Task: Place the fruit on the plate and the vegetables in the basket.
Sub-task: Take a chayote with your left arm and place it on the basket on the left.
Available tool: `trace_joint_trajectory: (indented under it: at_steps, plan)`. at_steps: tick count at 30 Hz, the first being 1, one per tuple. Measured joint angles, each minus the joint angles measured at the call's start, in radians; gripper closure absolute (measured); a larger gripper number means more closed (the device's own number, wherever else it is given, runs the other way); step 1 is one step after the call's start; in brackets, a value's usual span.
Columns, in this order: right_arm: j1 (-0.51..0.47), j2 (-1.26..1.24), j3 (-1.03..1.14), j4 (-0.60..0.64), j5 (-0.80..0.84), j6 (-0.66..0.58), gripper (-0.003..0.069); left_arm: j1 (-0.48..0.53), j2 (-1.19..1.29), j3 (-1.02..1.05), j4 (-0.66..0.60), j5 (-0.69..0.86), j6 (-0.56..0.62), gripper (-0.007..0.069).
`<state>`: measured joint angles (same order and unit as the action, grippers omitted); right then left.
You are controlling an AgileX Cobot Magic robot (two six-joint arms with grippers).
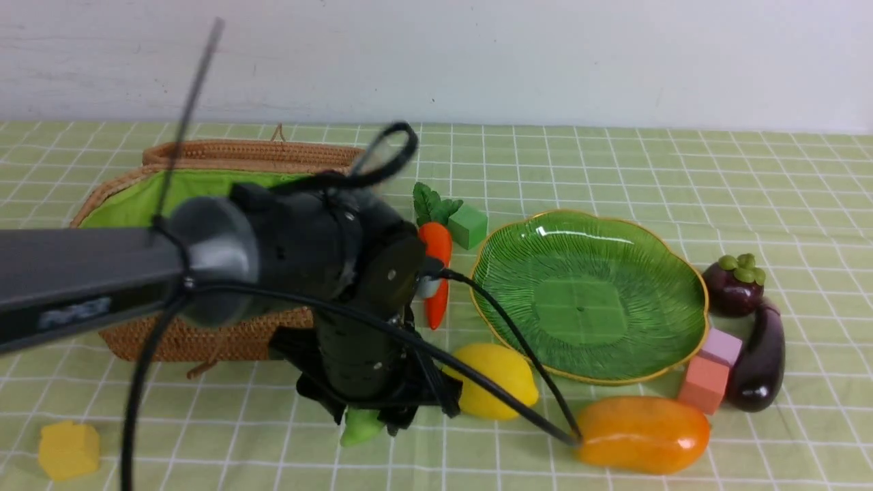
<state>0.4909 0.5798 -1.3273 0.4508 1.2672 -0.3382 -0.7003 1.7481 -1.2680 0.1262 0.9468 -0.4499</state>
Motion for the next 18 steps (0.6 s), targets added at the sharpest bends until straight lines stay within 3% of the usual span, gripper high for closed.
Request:
trace_joint_trajectory:
  at_steps: [5, 8, 13, 18]
  plan:
    - [0.000, 0.000, 0.000, 0.000, 0.000, 0.000, 0.0549, -0.062, -0.188, 0.000, -0.012, 0.053, 0.184, 0.0231]
    - [0.000, 0.000, 0.000, 0.000, 0.000, 0.000, 0.0547, -0.056, -0.264, 0.000, 0.080, 0.027, 0.247, 0.0231]
    - [0.000, 0.000, 0.000, -0.002, 0.000, 0.000, 0.0544, 0.116, -0.317, 0.000, 0.327, -0.099, 0.351, 0.0231]
    - [0.001, 0.000, 0.000, -0.008, 0.000, 0.000, 0.0540, 0.316, -0.261, 0.001, 0.367, -0.273, 0.522, 0.0231]
